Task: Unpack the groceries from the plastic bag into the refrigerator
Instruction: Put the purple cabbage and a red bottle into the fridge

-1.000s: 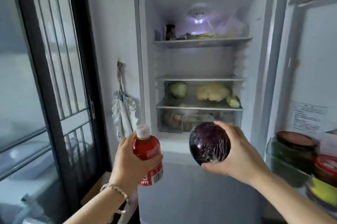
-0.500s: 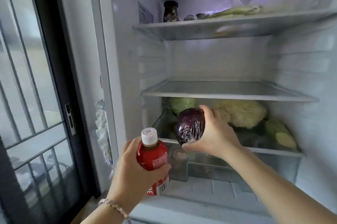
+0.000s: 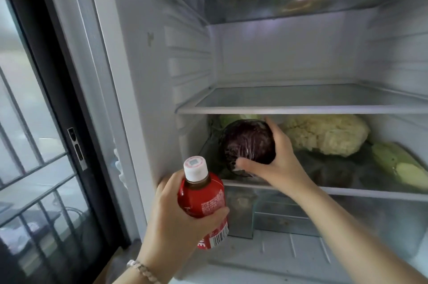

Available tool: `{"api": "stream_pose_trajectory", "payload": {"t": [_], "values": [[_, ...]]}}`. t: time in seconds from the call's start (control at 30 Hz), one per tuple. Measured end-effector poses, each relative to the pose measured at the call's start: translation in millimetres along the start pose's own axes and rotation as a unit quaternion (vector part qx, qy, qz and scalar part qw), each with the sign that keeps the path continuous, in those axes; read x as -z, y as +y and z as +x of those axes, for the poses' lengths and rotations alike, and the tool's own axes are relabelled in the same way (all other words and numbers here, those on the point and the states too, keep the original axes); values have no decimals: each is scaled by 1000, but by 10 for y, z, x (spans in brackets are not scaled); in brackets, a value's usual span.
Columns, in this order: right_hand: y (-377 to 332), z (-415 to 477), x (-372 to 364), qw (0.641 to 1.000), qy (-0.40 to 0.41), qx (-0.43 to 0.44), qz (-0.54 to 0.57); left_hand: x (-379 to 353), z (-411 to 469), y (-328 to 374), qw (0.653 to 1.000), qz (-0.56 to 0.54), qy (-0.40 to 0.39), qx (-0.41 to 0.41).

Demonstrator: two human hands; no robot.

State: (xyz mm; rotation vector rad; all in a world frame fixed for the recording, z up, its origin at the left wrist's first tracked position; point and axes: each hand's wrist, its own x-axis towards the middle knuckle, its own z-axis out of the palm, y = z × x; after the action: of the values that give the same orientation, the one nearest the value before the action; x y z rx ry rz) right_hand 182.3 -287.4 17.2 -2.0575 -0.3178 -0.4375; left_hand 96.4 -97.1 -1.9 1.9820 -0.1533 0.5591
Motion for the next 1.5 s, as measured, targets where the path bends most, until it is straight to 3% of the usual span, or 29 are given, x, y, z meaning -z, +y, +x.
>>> {"api": "stream_pose_trajectory", "payload": {"t": [0.17, 0.43, 0.57, 0.67, 0.8, 0.97, 1.1, 1.17, 1.3, 1.4, 1.5], "values": [[37, 49, 18, 994, -7, -52, 97, -2, 1, -3, 1000, -4, -3, 4], [-59, 324, -431, 994, 47, -54, 78, 29, 18, 7, 1000, -29, -4, 7], [-133, 370, -642, 997, 37, -46, 51, 38, 17, -27, 999, -32, -7, 9], [-116, 369, -564, 998, 15, -43, 31, 44, 6, -34, 999, -40, -14, 8], [-130, 360, -331, 995, -74, -70, -25, 35, -9, -8, 999, -45, -15, 8], [-355, -148, 7, 998, -7, 3, -58, 96, 9, 148, 998, -64, -21, -16], [-605, -534, 184, 976, -177, 31, 125, 99, 101, 376, 993, -53, -31, -103], [-650, -572, 191, 962, -209, 64, 163, 52, 154, 490, 985, -25, -28, -171], [-746, -528, 405, 972, -68, 156, 161, -34, 300, 778, 959, -7, -47, -281], [-916, -407, 642, 971, 61, 205, 110, -58, 619, 983, 932, -3, -112, -344], [-1058, -124, 846, 963, 151, 208, 84, -63, 996, 1053, 951, 103, -105, -273]]}}
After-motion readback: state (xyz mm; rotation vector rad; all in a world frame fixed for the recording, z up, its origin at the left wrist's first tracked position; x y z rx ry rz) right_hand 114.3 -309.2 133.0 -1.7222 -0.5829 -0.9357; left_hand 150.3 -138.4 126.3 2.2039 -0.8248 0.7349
